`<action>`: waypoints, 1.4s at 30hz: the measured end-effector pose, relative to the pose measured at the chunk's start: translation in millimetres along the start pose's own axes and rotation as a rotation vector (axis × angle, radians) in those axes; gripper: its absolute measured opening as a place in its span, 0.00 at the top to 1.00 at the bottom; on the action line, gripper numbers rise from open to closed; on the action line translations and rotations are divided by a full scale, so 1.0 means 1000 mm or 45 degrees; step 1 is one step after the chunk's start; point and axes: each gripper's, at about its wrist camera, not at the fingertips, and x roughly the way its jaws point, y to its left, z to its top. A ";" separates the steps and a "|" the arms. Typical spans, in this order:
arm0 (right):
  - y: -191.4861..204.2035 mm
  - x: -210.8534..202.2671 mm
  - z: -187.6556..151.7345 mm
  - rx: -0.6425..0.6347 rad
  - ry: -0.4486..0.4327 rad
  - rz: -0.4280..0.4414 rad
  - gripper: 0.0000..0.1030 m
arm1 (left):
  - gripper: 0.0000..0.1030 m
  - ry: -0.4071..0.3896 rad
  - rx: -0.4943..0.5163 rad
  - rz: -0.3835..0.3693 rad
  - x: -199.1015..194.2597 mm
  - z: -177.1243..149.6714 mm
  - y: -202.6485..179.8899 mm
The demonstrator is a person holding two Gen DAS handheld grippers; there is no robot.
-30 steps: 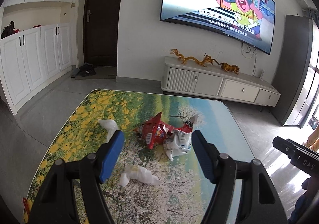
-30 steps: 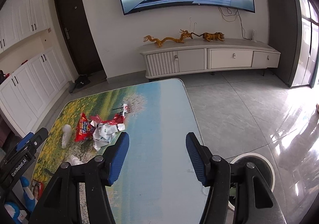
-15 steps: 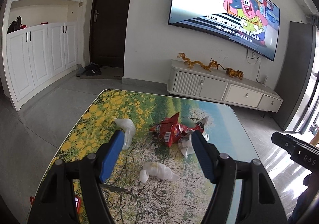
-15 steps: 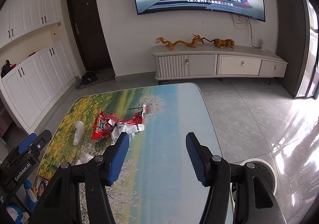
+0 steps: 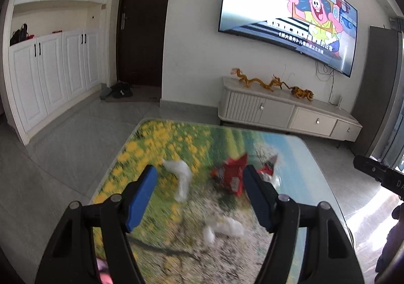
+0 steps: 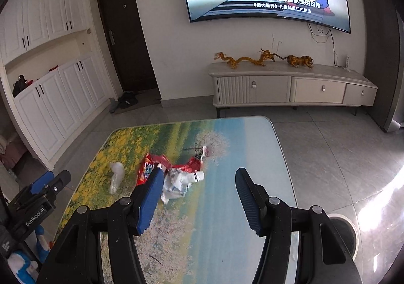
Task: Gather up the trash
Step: 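Move both open tools back toward the red snack bag and white tissues, then grasp the white printed plastic bag with the right tool while the left tool grasps a white tissue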
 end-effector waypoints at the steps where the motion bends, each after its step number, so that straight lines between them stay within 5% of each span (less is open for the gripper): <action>1: 0.001 0.000 0.003 0.000 -0.009 0.010 0.45 | 0.33 -0.009 0.006 -0.006 -0.002 0.007 0.004; 9: 0.007 0.027 0.023 -0.007 0.007 0.120 0.45 | 0.33 0.047 -0.002 0.001 0.008 0.028 0.026; 20: 0.016 0.119 -0.013 -0.062 0.270 0.204 0.45 | 0.33 0.323 0.029 -0.056 0.075 -0.042 -0.012; 32: 0.021 0.191 -0.028 -0.108 0.367 0.237 0.45 | 0.33 0.421 0.067 -0.009 0.119 -0.078 -0.026; 35: 0.017 0.193 -0.037 -0.108 0.390 0.257 0.56 | 0.34 0.437 0.053 -0.027 0.121 -0.085 -0.025; 38: 0.012 0.185 -0.044 -0.111 0.382 0.284 0.61 | 0.42 0.439 0.044 -0.050 0.121 -0.088 -0.026; 42: 0.007 0.168 -0.053 -0.125 0.368 0.324 0.66 | 0.72 0.463 0.028 -0.124 0.120 -0.092 -0.028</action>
